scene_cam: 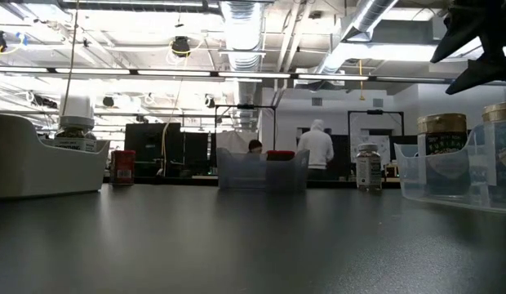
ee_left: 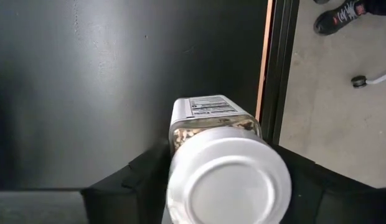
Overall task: Sort spices by type
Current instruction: Put the bottom white seasoning bottle into the white bin
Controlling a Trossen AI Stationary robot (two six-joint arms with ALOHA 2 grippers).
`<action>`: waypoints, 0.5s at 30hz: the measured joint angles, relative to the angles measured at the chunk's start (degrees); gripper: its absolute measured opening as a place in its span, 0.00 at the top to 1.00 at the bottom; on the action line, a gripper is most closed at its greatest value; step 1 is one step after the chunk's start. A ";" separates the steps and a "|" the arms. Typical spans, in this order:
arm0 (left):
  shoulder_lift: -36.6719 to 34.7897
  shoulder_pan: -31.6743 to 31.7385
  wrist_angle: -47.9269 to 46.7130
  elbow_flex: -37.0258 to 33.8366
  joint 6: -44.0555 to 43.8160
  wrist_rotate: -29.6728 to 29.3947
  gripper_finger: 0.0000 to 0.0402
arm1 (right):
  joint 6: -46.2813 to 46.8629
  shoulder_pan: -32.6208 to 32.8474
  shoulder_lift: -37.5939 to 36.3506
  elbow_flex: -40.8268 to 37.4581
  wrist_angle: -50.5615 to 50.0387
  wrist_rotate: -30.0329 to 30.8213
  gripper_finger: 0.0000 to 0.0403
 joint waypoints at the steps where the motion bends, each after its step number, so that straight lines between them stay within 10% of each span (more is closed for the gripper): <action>1: 0.00 0.17 0.00 0.02 0.01 0.33 0.48 | 0.00 0.00 0.02 0.00 0.00 0.00 0.05; 15: -5.14 7.45 -2.26 3.23 5.24 1.18 0.50 | -0.47 0.00 0.00 0.00 0.00 0.00 0.05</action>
